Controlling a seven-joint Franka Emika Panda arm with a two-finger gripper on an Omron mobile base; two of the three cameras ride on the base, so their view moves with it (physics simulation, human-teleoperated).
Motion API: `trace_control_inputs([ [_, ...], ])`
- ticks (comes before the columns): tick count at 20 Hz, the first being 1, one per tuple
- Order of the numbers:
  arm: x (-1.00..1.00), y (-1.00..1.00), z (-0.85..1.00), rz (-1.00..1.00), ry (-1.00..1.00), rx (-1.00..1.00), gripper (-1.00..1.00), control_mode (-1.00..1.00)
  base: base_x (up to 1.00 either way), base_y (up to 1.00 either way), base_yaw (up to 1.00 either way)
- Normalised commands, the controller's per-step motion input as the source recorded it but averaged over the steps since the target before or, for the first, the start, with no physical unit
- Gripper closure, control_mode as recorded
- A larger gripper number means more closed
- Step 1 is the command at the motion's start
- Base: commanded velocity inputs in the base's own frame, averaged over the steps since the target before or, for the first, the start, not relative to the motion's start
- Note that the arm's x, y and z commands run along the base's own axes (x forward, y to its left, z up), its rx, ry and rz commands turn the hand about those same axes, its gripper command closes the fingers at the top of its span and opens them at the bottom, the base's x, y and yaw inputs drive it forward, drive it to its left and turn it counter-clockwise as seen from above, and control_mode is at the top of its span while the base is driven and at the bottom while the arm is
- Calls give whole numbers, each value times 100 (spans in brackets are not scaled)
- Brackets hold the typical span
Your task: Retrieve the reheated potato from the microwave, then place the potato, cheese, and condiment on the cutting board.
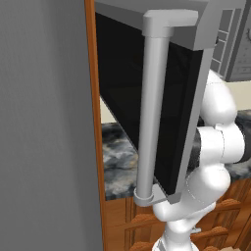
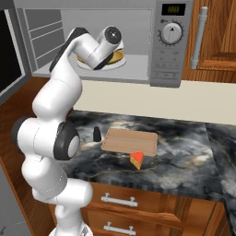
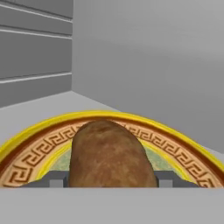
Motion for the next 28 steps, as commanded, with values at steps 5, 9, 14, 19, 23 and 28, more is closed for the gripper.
trace_control_inputs([
  [5,-11,0,28,-5,0,0,100,-100,0,0,0],
  [9,-53,0,13,-3,-1,0,100,-100,0,0,0],
  [14,-72,0,0,-3,-9,0,100,-100,0,0,0],
  [19,-71,0,3,-4,-6,0,100,-100,0,0,0],
  [23,-65,0,15,-7,0,1,100,-100,0,0,0],
  [28,-67,-4,18,-7,2,4,100,-100,0,0,0],
])
